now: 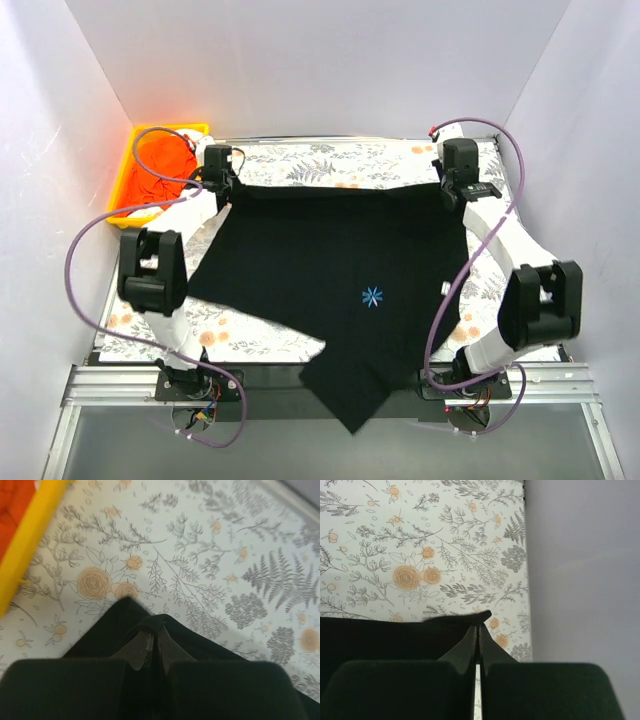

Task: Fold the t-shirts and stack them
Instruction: Flatten the tshirt out, then fold the tshirt

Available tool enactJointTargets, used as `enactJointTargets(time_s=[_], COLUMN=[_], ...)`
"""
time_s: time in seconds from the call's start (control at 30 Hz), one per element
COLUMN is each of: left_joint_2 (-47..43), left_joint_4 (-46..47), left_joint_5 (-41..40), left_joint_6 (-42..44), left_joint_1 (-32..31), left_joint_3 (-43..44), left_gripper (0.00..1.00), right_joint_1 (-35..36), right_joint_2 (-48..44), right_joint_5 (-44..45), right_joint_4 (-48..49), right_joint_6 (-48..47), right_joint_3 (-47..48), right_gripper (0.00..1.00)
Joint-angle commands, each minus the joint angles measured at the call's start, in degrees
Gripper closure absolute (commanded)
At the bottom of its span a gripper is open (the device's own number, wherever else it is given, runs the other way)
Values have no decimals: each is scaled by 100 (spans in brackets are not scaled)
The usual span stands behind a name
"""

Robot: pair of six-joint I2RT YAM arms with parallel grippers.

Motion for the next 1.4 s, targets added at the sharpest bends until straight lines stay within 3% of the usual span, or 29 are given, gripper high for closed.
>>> enactJointTargets(time_s=[0.0, 0.13, 0.3, 0.5, 0.73, 1.2, 1.37], left_joint_2=[376, 1045, 1511, 1459, 1380, 1503, 1529], left_joint_4=[298, 307, 140, -80, -185, -440, -449], left_joint_5=[230, 512, 855, 1040, 1120, 1436, 1295], left_joint_6=[-217, -235, -270, -323, -157, 178, 169], left_joint_1=[209, 297, 385, 464, 561, 772, 798], left_joint_3=[279, 780, 1474, 1669, 1756, 2003, 1766], left_gripper=[100, 100, 100, 100, 100, 100, 100], right_joint_1=[-258, -364, -373, -496, -689, -856, -865], right_joint_2=[421, 1255, 1740, 1574, 1311, 1073, 1029], right_joint_5=[-144, -397, -601, -829, -1750, -2578, -2719], right_joint_4=[839, 682, -302, -1671, -2938, -3590, -3599], right_joint_6=[262, 402, 815, 1762, 2563, 2960, 3065], right_joint_3=[281, 773, 1555, 1820, 2171, 2251, 1654], right_gripper=[99, 99, 99, 99, 99, 99, 99])
